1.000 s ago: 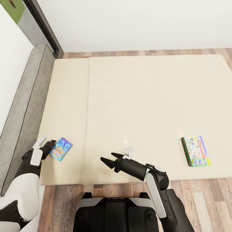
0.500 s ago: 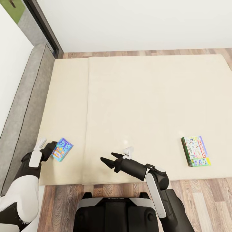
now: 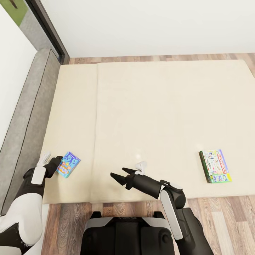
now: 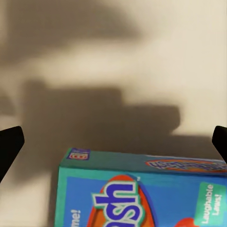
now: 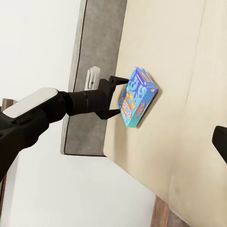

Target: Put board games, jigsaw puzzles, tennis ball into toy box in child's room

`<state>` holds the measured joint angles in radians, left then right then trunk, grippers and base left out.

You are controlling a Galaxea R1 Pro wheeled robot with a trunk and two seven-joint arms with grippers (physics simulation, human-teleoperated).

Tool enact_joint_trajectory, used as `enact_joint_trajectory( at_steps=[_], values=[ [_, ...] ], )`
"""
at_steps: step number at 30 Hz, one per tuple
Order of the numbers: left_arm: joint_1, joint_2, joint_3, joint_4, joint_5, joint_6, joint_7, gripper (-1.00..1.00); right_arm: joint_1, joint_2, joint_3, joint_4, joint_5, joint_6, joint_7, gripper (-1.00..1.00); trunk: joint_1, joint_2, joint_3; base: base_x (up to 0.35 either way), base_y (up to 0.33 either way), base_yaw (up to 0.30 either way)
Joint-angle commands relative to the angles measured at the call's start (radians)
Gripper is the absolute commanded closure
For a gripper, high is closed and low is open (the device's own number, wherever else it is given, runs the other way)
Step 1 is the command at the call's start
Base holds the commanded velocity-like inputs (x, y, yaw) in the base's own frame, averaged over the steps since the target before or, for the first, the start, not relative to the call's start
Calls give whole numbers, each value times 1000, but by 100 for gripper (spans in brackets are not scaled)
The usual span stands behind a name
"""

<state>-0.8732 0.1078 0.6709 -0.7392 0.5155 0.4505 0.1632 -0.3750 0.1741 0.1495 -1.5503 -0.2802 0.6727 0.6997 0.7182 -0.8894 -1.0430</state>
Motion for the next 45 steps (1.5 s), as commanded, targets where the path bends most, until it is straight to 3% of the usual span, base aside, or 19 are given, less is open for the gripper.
enact_joint_trajectory(
  at_steps=[1,10,15,19,45],
  values=[
    [-1,0,1,-2,11,5,7,-100,0,0,-1,-1,-5,7,0,-100,0,-1,-1,0,0,0],
    [0,0,1,-2,11,5,7,-100,-1,0,3,-1,-5,7,0,-100,0,-1,-1,-5,-2,0],
    [0,-1,1,-2,11,5,7,-100,0,0,40,0,-4,6,-2,-100,0,-1,-1,-51,-131,0],
    [0,-2,1,-2,11,5,7,-100,0,0,47,0,-4,5,-2,-100,0,-1,-1,-14,-52,0],
    [0,-2,1,-3,10,6,7,-100,0,0,50,1,-4,5,-2,-100,0,-1,-1,-1,-66,0]
  ],
)
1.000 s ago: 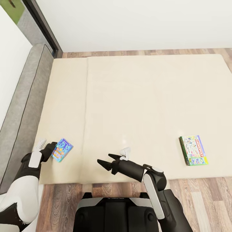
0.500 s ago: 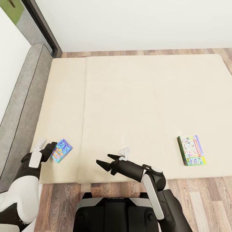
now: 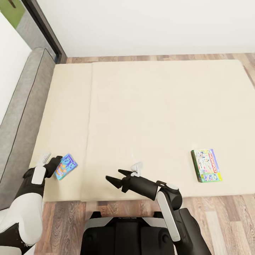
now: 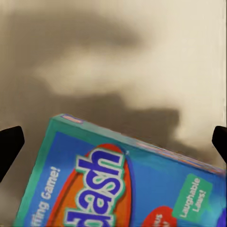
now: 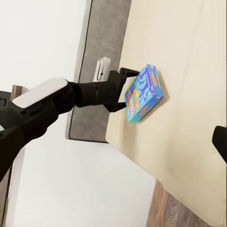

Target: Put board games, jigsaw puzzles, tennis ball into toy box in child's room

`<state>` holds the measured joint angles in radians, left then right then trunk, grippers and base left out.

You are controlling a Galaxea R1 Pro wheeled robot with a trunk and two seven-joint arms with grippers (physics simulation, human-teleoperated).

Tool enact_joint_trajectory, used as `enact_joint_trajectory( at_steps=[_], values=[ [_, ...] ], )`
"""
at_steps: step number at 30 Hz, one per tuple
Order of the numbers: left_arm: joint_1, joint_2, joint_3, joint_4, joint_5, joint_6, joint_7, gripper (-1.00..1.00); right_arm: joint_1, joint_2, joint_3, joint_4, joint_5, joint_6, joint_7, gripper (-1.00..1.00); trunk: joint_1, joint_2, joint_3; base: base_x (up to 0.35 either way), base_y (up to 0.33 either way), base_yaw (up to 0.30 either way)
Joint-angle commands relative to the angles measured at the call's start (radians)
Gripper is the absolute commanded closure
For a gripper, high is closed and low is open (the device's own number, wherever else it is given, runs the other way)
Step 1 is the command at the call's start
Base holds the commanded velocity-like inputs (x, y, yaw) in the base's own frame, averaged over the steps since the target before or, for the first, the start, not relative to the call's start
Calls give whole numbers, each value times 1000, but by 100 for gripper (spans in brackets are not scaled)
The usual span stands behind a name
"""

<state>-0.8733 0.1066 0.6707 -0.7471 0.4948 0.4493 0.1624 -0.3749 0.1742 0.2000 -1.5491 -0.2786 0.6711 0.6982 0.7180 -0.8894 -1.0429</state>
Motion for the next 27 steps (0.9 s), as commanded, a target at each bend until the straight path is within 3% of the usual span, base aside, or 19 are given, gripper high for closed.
enact_joint_trajectory(
  at_steps=[1,27],
  values=[
    [0,-1,1,5,31,7,8,-100,-1,0,-1,0,-5,7,0,-100,0,-1,-1,0,-170,0],
    [0,-3,2,-4,31,8,8,-100,-1,0,-1,0,-6,7,0,-100,0,-1,-1,-6,-80,0]
  ],
)
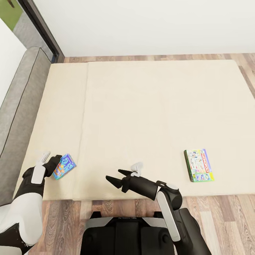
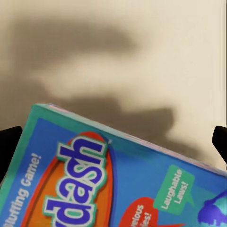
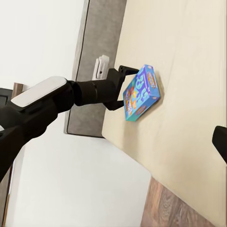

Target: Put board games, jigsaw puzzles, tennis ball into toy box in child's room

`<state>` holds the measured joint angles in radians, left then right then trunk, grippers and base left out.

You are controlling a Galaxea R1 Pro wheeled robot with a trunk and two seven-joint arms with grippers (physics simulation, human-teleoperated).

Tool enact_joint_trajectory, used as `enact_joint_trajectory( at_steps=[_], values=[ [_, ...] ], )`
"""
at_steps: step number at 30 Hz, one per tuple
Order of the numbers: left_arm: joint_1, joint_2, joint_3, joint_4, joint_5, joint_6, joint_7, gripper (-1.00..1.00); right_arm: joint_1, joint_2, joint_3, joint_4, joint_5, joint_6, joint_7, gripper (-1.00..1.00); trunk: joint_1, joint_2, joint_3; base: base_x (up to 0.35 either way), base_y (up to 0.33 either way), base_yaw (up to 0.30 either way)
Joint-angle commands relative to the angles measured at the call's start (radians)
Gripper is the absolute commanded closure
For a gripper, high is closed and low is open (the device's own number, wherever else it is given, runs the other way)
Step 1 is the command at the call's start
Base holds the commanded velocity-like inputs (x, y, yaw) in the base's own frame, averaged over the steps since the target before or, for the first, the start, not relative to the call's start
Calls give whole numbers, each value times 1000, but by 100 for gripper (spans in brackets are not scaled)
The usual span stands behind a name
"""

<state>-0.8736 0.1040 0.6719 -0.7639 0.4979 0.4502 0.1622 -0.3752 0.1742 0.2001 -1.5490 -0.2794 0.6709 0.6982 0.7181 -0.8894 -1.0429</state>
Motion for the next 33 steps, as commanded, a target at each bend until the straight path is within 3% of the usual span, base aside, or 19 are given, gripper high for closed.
enact_joint_trajectory(
  at_steps=[1,33],
  values=[
    [0,-1,1,13,28,7,8,-100,0,0,-1,0,-5,7,0,-100,0,-1,-1,-8,-48,0],
    [0,0,15,12,28,12,8,-100,0,0,0,0,-5,6,0,-100,0,-1,-1,-1,-75,0]
  ],
)
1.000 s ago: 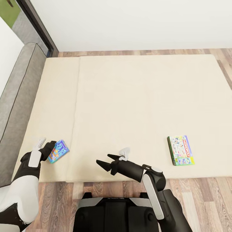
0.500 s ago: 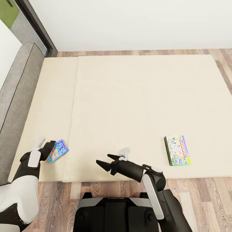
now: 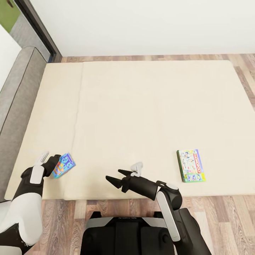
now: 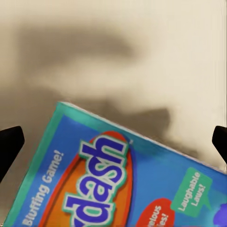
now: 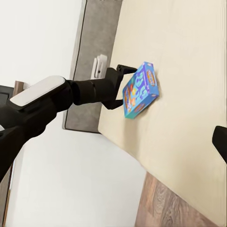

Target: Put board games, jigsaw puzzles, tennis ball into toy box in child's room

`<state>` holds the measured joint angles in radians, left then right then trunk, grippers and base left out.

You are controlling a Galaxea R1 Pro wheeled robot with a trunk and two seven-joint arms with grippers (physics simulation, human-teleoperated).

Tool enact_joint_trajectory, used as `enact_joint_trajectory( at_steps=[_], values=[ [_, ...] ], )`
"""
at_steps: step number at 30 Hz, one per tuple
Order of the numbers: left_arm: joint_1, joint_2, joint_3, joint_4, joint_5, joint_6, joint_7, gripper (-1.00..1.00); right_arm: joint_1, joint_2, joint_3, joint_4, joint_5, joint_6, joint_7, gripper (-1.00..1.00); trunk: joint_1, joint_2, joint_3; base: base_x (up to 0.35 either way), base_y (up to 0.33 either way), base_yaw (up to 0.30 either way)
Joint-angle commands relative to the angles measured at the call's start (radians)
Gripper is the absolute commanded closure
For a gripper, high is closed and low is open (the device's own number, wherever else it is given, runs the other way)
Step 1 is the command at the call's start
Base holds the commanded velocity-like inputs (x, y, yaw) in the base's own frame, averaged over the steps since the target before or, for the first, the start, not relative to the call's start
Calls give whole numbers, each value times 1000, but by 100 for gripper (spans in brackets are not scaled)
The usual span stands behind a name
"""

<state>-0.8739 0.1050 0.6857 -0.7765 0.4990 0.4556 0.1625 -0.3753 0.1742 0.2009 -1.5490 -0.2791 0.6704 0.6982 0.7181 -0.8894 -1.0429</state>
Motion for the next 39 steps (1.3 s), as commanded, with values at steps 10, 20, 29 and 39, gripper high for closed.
enact_joint_trajectory(
  at_steps=[10,20,29,39],
  values=[
    [0,-2,13,23,27,10,8,-100,0,0,0,0,-5,7,0,-100,0,-1,-1,-13,-110,0],
    [1,-2,14,22,27,12,8,-100,-1,0,0,0,-6,7,0,-100,0,-1,-1,-19,-85,0],
    [0,-2,14,22,27,13,8,-100,0,0,0,0,-6,7,0,-100,0,-1,-1,-31,-71,0],
    [0,-2,14,22,27,14,8,-100,0,0,0,0,-5,6,0,-100,0,-1,-1,-21,-132,0]
  ],
)
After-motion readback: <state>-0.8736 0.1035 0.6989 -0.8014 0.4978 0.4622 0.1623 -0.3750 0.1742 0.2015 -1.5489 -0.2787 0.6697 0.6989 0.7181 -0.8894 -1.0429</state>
